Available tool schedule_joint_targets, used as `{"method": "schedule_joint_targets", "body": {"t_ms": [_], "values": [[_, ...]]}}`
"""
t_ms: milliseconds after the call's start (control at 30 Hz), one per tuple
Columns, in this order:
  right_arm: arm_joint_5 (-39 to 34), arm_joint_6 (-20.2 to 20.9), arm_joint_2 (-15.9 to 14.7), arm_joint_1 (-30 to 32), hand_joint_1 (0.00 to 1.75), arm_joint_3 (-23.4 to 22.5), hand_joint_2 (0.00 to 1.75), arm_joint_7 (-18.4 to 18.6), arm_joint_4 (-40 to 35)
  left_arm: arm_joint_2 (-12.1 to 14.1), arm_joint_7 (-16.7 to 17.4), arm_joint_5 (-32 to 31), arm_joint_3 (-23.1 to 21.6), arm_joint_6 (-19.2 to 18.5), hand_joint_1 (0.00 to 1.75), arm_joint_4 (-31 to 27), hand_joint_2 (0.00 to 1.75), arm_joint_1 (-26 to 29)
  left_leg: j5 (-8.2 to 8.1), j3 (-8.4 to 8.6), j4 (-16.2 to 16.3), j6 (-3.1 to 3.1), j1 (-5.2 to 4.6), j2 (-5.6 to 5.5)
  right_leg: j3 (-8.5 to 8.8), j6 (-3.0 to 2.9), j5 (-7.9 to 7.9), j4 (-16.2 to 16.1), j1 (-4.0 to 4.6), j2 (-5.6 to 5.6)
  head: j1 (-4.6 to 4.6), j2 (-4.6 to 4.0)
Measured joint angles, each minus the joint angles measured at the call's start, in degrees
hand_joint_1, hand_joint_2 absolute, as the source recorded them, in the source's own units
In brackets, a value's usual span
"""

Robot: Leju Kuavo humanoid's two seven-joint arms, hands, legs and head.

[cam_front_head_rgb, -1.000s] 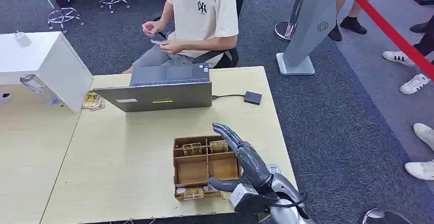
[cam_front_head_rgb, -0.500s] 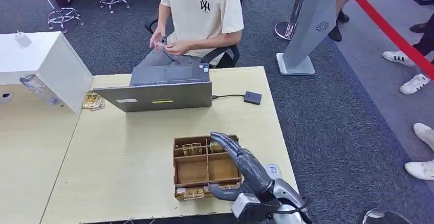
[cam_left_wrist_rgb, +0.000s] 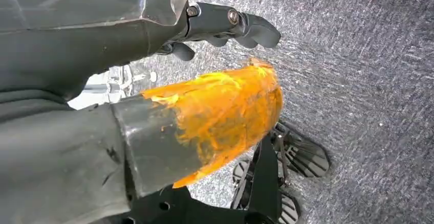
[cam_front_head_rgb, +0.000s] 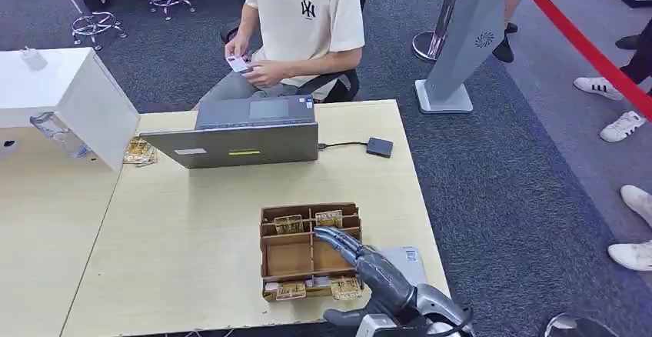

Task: Pass the card to the sensor for recognition and then transmit it.

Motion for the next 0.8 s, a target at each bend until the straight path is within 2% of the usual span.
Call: {"method": "schedule_joint_targets", "body": {"t_ms": [267, 600, 800], "values": [[1.3, 0.5, -0.9, 0.0, 0.09, 0.9, 1.75, 0.0, 0.3, 0.1, 0.0, 0.3, -0.1, 0.0, 0.0, 0.0, 0.0, 0.0, 0.0, 0.0, 0.0, 0.0, 0.0, 0.0, 0.0, 0.0, 0.0, 0.0, 0.0, 0.0, -0.02, 0.0], [9.3, -8.6, -1.0, -0.8, 0.14, 2.1, 1.75, 2.0, 2.4, 0.1, 0.0, 0.9, -0.1, 0.2, 0.0, 0.0, 0.0, 0.0, 0.0, -0.01, 0.0, 0.0, 0.0, 0.0, 0.0, 0.0, 0.0, 0.0, 0.0, -0.01, -0.02, 0.0], [11.3, -10.9, -1.2, -1.0, 0.14, 2.4, 1.75, 2.7, 3.5, 0.1, 0.0, 1.4, -0.1, 0.2, 0.0, 0.0, 0.0, 0.0, 0.0, -0.01, 0.0, 0.0, 0.0, 0.0, 0.0, 0.0, 0.0, 0.0, 0.0, 0.0, -0.02, 0.0]]}}
